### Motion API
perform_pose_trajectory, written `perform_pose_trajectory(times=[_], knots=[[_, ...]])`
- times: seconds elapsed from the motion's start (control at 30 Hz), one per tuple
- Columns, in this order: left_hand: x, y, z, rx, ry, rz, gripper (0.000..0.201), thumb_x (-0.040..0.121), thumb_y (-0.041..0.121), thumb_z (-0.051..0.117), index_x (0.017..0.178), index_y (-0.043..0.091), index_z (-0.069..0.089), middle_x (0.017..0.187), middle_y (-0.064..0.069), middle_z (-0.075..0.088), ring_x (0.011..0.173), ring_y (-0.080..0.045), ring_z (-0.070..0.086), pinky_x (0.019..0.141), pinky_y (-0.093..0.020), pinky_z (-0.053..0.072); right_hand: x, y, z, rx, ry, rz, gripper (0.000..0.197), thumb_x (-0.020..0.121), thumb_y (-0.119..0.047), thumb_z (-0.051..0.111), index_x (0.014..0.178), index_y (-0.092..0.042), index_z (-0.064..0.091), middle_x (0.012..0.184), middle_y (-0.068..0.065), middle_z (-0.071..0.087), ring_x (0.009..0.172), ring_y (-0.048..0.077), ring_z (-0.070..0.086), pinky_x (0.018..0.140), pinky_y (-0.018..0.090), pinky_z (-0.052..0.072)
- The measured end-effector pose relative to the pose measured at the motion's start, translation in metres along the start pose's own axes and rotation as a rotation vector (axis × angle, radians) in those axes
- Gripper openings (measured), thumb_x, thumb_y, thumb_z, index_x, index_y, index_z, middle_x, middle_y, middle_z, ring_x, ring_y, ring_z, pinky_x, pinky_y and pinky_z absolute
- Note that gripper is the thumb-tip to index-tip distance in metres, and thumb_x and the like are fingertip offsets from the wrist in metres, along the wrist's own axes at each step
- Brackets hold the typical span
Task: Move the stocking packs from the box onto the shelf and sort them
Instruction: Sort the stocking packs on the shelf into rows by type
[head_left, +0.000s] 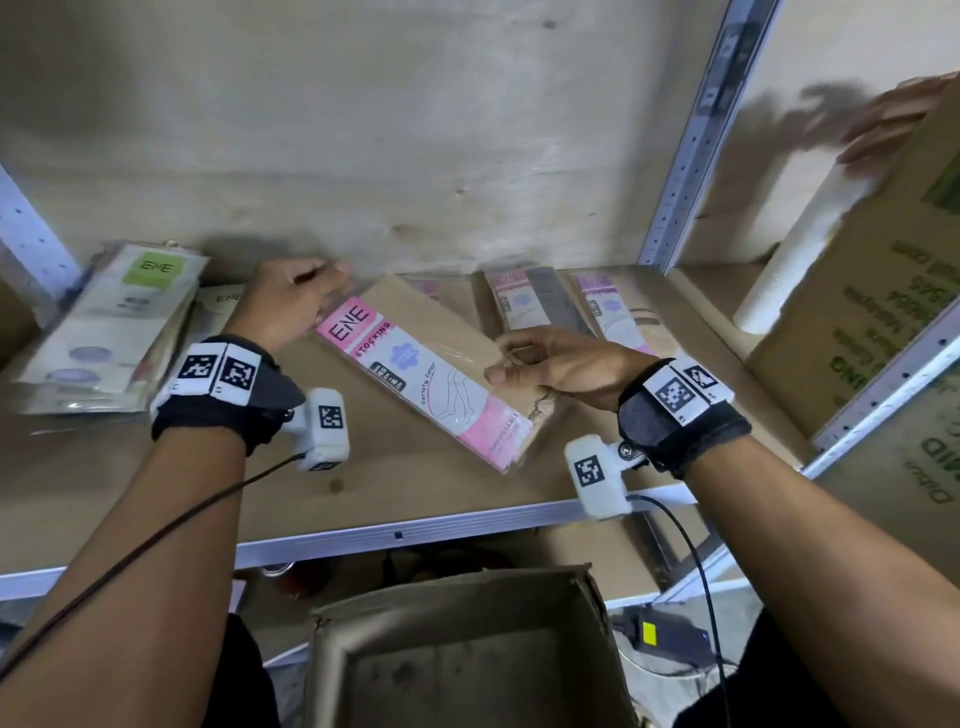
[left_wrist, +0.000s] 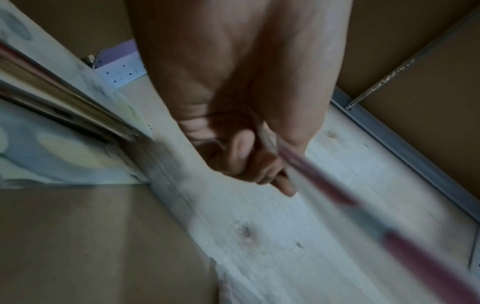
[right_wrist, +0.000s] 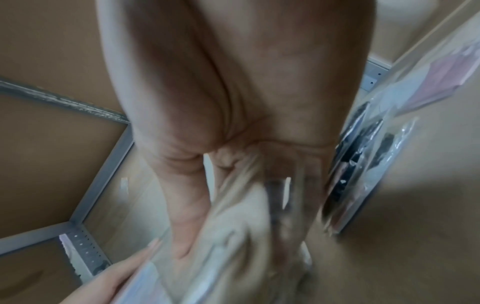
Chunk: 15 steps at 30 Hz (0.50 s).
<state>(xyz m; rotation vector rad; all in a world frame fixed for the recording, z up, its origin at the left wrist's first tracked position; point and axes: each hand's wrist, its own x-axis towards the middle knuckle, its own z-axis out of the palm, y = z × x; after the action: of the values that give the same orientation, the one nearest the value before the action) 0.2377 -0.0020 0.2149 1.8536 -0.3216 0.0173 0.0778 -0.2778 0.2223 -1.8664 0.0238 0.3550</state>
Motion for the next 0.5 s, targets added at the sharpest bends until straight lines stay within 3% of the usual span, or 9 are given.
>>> perform_pose_trajectory(times=[0.07, 0.17, 0.27, 0.33, 0.4, 0.5], knots=[[-0.002, 0.0, -0.001, 0.004, 0.016, -0.001, 0.033, 0.089, 0.056, 0.061, 0.068, 0.035, 0.074, 0.06, 0.012, 0.069, 0.054, -0.005, 0.063, 0.06, -0.026, 0.046, 0.0, 0.001, -0.005, 0.024, 0.036, -0.01, 0.039, 0.089, -0.015, 0.072, 0.123, 0.0, 0.06, 0.112, 0.019, 0.07, 0.093, 0.025, 0.066, 0.074, 0.035, 0.053], [-0.004, 0.001, -0.005, 0.015, 0.039, -0.021, 0.053, 0.079, 0.075, 0.055, 0.06, 0.027, 0.068, 0.046, 0.009, 0.055, 0.043, -0.009, 0.051, 0.054, -0.027, 0.039, -0.002, 0.001, -0.011, 0.042, 0.073, -0.032, 0.035, 0.087, -0.016, 0.074, 0.114, 0.001, 0.063, 0.095, 0.009, 0.074, 0.08, 0.022, 0.07, 0.058, 0.032, 0.053], [-0.007, -0.001, -0.006, -0.019, 0.016, -0.094, 0.06, 0.076, 0.081, 0.056, 0.055, 0.025, 0.061, 0.04, 0.006, 0.044, 0.034, -0.009, 0.037, 0.04, -0.02, 0.028, -0.003, 0.005, -0.013, 0.064, 0.064, -0.056, 0.035, 0.083, -0.015, 0.076, 0.113, 0.0, 0.065, 0.103, 0.016, 0.074, 0.089, 0.031, 0.069, 0.076, 0.047, 0.054], [-0.01, -0.001, -0.004, -0.053, -0.029, -0.141, 0.06, 0.073, 0.081, 0.06, 0.052, 0.024, 0.059, 0.037, 0.004, 0.04, 0.03, -0.01, 0.03, 0.035, -0.015, 0.021, -0.004, 0.008, -0.013, 0.07, 0.06, -0.065, 0.035, 0.083, -0.014, 0.076, 0.113, 0.001, 0.064, 0.107, 0.019, 0.073, 0.093, 0.034, 0.068, 0.089, 0.063, 0.048], [-0.013, -0.003, -0.003, -0.105, -0.089, -0.18, 0.058, 0.077, 0.074, 0.064, 0.05, 0.022, 0.06, 0.036, 0.002, 0.041, 0.029, -0.01, 0.029, 0.033, -0.013, 0.019, -0.004, 0.012, -0.012, 0.058, 0.057, -0.068, 0.033, 0.085, -0.012, 0.074, 0.113, 0.002, 0.064, 0.109, 0.021, 0.072, 0.095, 0.036, 0.068, 0.094, 0.07, 0.043], [-0.017, -0.006, -0.003, -0.2, -0.156, -0.228, 0.052, 0.09, 0.055, 0.063, 0.052, 0.02, 0.06, 0.04, 0.0, 0.042, 0.03, -0.01, 0.031, 0.03, -0.014, 0.021, -0.003, 0.015, -0.012, 0.049, 0.044, -0.067, 0.03, 0.087, -0.012, 0.073, 0.113, 0.001, 0.065, 0.107, 0.02, 0.073, 0.096, 0.037, 0.068, 0.092, 0.065, 0.046]])
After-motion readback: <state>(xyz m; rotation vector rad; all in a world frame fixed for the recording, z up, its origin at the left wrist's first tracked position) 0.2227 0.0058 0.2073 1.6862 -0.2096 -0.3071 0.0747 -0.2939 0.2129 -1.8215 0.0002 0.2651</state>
